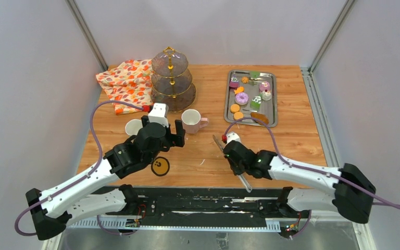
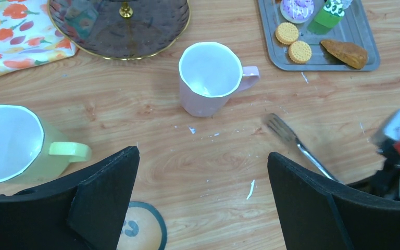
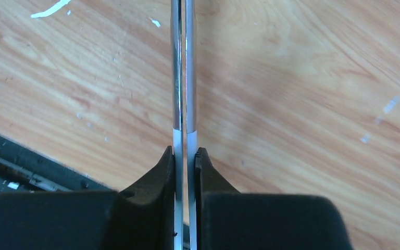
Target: Serve the afternoon tea
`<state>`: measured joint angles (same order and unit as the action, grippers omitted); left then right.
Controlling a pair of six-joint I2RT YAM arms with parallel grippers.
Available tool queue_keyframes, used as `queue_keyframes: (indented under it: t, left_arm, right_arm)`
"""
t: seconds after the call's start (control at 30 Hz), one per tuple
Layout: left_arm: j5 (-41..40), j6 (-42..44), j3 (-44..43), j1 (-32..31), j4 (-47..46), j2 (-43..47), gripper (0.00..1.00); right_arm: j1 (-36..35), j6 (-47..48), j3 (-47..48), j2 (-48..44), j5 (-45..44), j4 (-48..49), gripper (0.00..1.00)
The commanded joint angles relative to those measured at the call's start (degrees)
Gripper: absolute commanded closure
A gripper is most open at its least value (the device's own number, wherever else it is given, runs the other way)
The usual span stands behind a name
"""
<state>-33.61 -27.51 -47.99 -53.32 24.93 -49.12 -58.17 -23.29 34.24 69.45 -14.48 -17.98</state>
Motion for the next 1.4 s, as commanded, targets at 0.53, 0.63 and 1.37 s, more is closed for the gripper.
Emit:
queue_keyframes:
  t: [0.53,0.63,1.37]
  left_arm:
    - [-1.56,2.04,-3.30,0.85,1.31,0.52,0.02]
    - [-1.49,2.17,-3.58,1.00,2.03,0.52,0.02]
    - [24.76,6.68,-33.43,31.05,9.49,-22.21,0.02]
  right_arm:
    - [35.65,11.67,32.82,-9.01,8.85,-36.85,0.94]
    - [39.06,13.30,37.13,-3.93,12.03,-38.42,0.88]
    - [47.16,17.71,43.91,9.85,16.12,-39.00,0.76]
